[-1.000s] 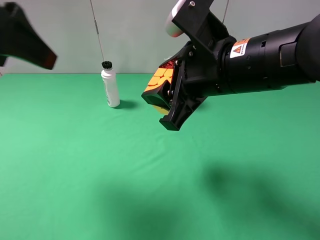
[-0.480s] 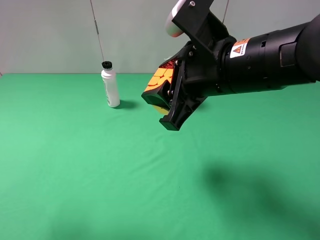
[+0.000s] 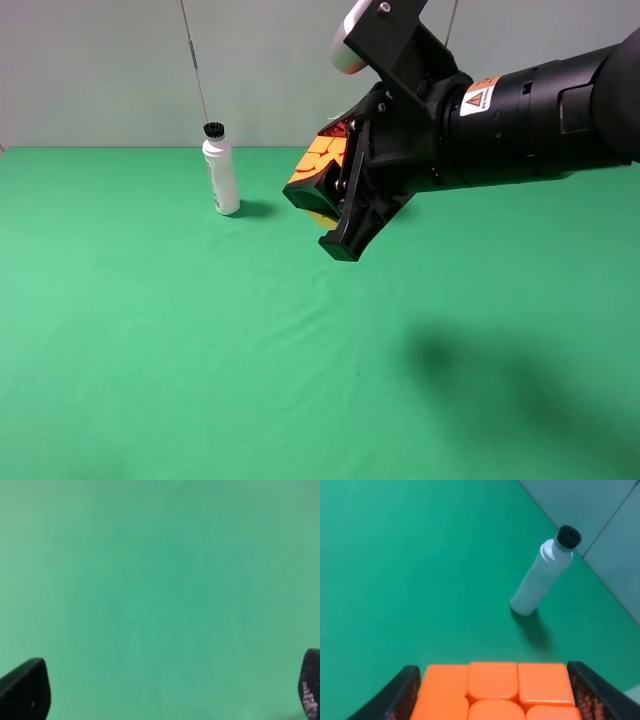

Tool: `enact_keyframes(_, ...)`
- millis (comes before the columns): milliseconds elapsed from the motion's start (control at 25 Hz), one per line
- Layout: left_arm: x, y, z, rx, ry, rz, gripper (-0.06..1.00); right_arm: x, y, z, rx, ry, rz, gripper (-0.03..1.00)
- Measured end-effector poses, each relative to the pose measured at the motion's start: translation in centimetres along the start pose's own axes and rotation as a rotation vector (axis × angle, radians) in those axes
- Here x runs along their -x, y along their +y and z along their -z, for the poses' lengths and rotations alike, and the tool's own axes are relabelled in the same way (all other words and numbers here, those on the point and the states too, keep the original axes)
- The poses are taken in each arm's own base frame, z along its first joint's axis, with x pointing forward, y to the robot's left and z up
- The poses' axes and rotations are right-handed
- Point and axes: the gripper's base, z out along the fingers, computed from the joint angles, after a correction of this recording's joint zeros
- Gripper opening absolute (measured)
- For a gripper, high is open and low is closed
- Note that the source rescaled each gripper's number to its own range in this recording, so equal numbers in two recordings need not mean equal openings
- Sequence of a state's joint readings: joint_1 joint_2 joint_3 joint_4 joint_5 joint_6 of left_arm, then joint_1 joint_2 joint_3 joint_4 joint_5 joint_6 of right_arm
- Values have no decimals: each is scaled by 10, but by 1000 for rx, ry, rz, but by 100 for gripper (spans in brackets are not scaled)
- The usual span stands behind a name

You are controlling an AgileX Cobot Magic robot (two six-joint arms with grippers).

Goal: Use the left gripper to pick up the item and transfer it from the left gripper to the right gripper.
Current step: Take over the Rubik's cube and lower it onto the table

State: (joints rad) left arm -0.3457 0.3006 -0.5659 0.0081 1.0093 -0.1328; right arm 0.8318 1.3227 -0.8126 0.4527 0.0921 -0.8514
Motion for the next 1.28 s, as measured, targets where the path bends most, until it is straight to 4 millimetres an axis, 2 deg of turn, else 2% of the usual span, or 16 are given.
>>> enact_keyframes(200, -25, 8, 0, 45, -2, -19, 100, 0, 0, 0, 0, 0, -5, 1)
enact_keyframes(360, -32, 10, 4, 53, -61, -25, 100, 0, 0, 0, 0, 0, -16, 1)
enact_keyframes(1040, -34, 12, 6, 65, -82, -80, 100, -4, 4, 0, 49, 43, -17, 1)
enact_keyframes(1280, -34, 12, 6, 128, -88, -22, 100, -12, -2, 1, 62, 102, -105, 1)
